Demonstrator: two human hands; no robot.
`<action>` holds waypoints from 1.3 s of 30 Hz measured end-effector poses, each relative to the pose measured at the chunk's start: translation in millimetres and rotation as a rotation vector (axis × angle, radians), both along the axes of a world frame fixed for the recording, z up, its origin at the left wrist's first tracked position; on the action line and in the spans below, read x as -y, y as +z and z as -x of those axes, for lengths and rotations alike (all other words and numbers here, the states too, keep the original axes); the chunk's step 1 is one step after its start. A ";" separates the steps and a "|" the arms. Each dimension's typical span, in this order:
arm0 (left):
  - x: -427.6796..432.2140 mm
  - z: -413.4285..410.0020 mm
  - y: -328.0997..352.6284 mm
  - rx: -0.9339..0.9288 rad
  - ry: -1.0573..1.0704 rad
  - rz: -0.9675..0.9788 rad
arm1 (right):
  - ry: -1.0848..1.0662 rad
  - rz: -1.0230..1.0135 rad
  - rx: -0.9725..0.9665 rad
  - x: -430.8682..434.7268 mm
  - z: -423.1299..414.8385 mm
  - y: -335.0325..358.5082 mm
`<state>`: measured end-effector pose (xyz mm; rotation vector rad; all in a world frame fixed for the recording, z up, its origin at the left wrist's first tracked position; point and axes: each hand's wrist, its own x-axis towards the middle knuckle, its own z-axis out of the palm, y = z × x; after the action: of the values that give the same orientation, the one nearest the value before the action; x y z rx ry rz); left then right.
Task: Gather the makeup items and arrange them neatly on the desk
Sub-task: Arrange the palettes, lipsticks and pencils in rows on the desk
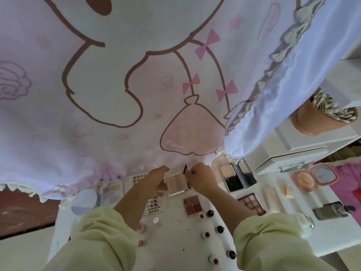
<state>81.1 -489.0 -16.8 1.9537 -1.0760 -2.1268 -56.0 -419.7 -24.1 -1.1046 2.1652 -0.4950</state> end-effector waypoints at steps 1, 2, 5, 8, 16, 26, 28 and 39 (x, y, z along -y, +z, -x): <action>0.2 0.3 -3.1 0.002 -0.002 -0.001 | 0.001 -0.009 -0.010 -0.9 -0.5 -1.6; 0.2 -0.1 -5.8 0.004 -0.004 0.004 | 0.003 -0.012 -0.020 -2.0 -1.1 -2.0; 0.8 -1.8 -10.3 0.002 0.006 0.014 | -0.005 -0.003 -0.019 -2.7 -2.8 -5.0; 1.2 -3.4 -11.3 -0.006 0.006 0.010 | -0.011 0.000 -0.014 -2.7 -3.1 -8.3; -3.3 -13.0 -10.9 -0.012 -0.024 0.034 | 0.025 0.009 0.015 -10.6 -7.0 -10.3; -30.9 -25.7 42.8 -0.078 0.068 0.357 | 0.143 0.199 -0.079 -29.9 -22.1 38.2; -42.9 -38.8 56.0 -0.099 0.105 0.512 | 0.190 0.244 -0.073 -35.8 -32.5 46.6; -152.0 -121.3 45.5 0.089 0.341 0.844 | 0.433 0.426 0.061 -87.7 -91.1 53.4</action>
<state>202.5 -337.0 28.7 1.6407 -1.2519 -1.1333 35.2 -332.0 29.3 -1.7109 1.7334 -0.7921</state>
